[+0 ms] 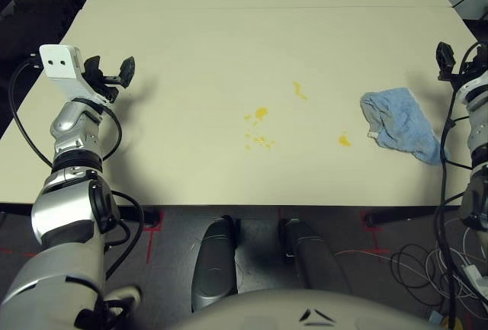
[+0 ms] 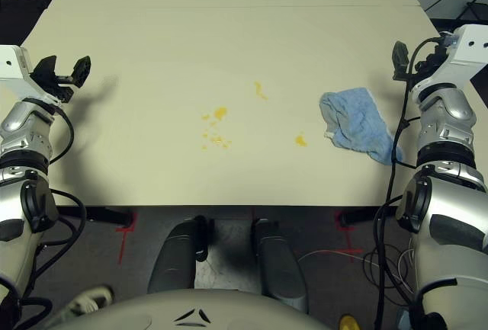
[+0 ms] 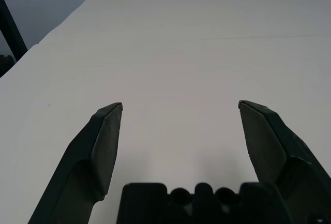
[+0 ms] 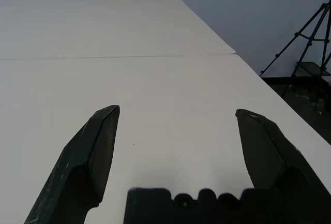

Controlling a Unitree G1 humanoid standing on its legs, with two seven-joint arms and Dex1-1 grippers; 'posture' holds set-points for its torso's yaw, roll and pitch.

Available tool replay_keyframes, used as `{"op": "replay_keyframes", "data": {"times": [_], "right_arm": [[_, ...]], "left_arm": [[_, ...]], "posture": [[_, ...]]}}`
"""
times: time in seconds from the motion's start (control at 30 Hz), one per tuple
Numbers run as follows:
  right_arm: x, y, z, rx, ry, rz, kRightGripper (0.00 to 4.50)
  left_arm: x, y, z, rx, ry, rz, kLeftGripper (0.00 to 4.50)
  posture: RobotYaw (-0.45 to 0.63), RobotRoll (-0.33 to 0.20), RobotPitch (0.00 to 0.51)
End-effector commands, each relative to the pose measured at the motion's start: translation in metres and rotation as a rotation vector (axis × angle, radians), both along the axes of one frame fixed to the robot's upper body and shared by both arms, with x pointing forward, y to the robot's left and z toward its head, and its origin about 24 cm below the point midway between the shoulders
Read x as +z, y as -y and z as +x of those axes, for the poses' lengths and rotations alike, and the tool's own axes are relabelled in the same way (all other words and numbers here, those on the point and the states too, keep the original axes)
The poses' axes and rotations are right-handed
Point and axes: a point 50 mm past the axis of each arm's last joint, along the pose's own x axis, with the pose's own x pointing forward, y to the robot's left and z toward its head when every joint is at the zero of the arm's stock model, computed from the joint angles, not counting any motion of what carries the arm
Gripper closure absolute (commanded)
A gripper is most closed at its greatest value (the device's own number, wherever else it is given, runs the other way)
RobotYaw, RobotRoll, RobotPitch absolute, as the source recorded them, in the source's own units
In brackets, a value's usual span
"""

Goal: Wipe the water off the table with a rag.

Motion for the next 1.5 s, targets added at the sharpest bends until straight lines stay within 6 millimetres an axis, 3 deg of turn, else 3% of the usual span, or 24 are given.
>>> {"op": "replay_keyframes", "data": {"times": [0.03, 0.5, 0.8, 1.0, 1.13, 1.3, 1.5], "right_arm": [[-0.001, 0.004, -0.004, -0.013, -0.003, -0.015, 0.02], [-0.006, 0.012, -0.012, -0.039, -0.004, -0.014, 0.02], [-0.009, 0.006, -0.008, -0.037, -0.012, 0.004, 0.02], [-0.008, 0.003, -0.004, -0.024, -0.018, 0.002, 0.02], [-0.005, 0.004, -0.004, -0.021, -0.021, -0.003, 0.02], [-0.005, 0.006, -0.005, -0.02, -0.028, -0.01, 0.02], [-0.006, 0.009, -0.007, 0.048, -0.083, 0.008, 0.02]], "left_arm": [[-0.001, 0.002, 0.001, -0.014, -0.006, 0.008, 0.0], [0.01, 0.016, 0.01, -0.124, 0.016, -0.017, 0.0], [0.018, 0.032, 0.008, -0.416, 0.033, 0.003, 0.0], [0.011, 0.049, -0.009, -0.728, -0.012, 0.032, 0.0], [-0.004, 0.063, -0.035, -0.952, -0.107, 0.117, 0.0], [-0.011, 0.07, -0.057, -1.102, -0.184, 0.2, 0.0], [-0.012, 0.076, -0.064, -1.161, -0.192, 0.254, 0.0]], "posture": [[0.1, 0.0, 0.193], [0.07, 0.0, 0.189], [0.12, 0.0, 0.184], [0.13, 0.0, 0.187], [0.14, 0.0, 0.189], [0.15, 0.0, 0.188], [0.16, 0.0, 0.188]]}}
